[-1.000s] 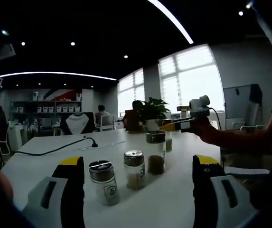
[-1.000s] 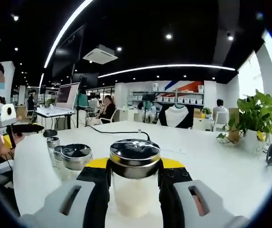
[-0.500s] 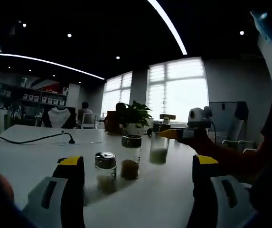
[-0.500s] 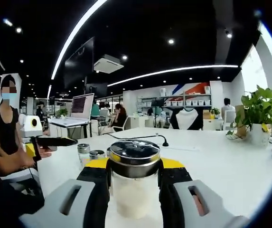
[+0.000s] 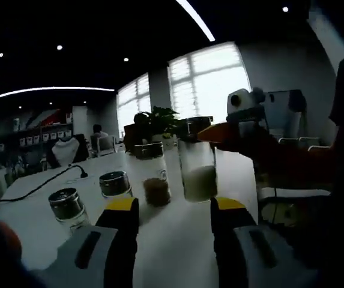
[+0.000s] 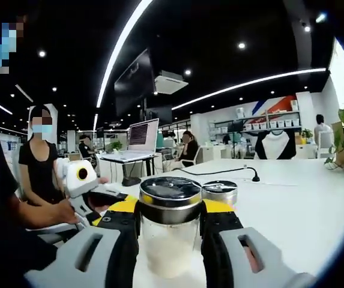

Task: Rotate the seasoning bottle until the label or dispensing opening points toward the visible target arrow and the bottle remains upright within the marked orientation range

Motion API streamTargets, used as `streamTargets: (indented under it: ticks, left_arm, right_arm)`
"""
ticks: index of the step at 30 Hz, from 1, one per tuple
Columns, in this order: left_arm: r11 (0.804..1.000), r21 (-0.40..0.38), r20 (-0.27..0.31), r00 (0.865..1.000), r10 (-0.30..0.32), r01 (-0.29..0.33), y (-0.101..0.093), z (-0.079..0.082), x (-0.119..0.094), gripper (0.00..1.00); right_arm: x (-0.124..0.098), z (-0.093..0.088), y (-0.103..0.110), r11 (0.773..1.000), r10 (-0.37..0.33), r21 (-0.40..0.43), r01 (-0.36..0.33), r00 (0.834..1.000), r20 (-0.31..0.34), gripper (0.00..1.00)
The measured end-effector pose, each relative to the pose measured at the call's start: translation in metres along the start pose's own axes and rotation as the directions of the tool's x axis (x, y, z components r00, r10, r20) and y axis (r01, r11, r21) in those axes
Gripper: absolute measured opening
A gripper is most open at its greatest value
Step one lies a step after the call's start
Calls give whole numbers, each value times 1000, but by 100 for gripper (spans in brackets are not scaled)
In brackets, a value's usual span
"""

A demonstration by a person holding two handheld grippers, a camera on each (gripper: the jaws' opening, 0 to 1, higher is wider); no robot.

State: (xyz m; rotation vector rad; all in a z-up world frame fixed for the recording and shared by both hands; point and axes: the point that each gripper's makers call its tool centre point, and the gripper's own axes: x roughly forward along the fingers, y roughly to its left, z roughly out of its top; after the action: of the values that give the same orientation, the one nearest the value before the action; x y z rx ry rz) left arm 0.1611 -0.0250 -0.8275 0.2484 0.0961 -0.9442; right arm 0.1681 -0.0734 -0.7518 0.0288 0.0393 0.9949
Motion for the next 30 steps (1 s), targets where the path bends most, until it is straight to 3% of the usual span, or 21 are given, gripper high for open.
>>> streamTargets:
  ticks: [1, 2, 4, 8, 14, 20, 30]
  left_arm:
    - [1000, -18, 2, 1000, -18, 18, -4, 0, 3, 55]
    - [995, -86, 51, 998, -44, 48, -10, 7, 3, 56]
    - [986, -147, 103, 993, -63, 78, -12, 16, 3, 55]
    - [985, -148, 99, 992, -77, 91, -17, 15, 3, 46]
    - [938, -290, 216, 968, -127, 188, -26, 33, 1, 38]
    - [943, -279, 208, 970, -126, 182, -26, 31, 5, 47]
    - [956, -222, 167, 974, -155, 191, -37, 24, 9, 44]
  right_arm:
    - [2, -1, 2, 1000, 2, -2, -2, 1000, -3, 37]
    - [4, -2, 4, 1000, 8, 0, -8, 1000, -8, 37]
    - [7, -1, 9, 1000, 25, 3, -25, 1000, -4, 37]
    - [11, 2, 20, 997, 73, 22, -73, 997, 16, 37]
    - [17, 3, 35, 992, 124, 15, -125, 992, 22, 37]
    - [19, 8, 45, 986, 164, 31, -165, 985, 45, 37]
    - [23, 8, 62, 968, 246, 36, -248, 968, 58, 37]
